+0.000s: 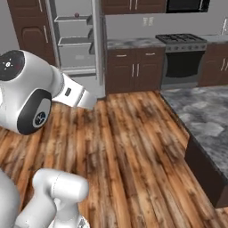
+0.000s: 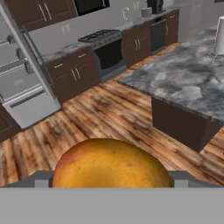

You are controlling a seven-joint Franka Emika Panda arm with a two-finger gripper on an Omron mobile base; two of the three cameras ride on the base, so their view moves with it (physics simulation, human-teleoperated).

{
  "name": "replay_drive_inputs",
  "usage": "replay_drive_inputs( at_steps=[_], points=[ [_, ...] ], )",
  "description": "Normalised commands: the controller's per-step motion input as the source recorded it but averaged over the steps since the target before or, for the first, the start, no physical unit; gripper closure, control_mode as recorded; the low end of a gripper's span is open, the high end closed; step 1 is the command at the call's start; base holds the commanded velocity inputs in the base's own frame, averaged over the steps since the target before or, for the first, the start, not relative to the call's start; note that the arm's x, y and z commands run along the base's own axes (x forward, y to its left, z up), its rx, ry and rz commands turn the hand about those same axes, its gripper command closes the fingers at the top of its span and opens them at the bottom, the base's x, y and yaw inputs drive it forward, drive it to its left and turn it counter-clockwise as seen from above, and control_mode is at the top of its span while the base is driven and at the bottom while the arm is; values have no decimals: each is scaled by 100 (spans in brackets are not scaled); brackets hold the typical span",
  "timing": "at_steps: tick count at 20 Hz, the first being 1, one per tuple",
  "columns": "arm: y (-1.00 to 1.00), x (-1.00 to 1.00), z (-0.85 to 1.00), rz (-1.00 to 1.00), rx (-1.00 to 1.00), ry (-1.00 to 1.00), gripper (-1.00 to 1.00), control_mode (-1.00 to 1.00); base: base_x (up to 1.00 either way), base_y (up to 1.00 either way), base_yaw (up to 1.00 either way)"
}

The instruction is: Pick up the kiwi and mango from the fridge and place one fruit on each plate on the dining counter.

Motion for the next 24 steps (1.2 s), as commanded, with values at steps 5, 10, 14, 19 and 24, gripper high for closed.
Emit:
replay_drive_inputs(
  at_steps=[5,10,14,19,24],
  points=[
    [0,0,0,0,0,0,100,100,-21,-100,0],
    [0,0,0,0,0,0,100,100,-24,-100,0],
    [0,0,0,0,0,0,100,100,-25,-100,0],
    [0,0,0,0,0,0,100,100,-15,-100,0],
    [0,0,0,0,0,0,100,100,-10,-100,2]
  ],
)
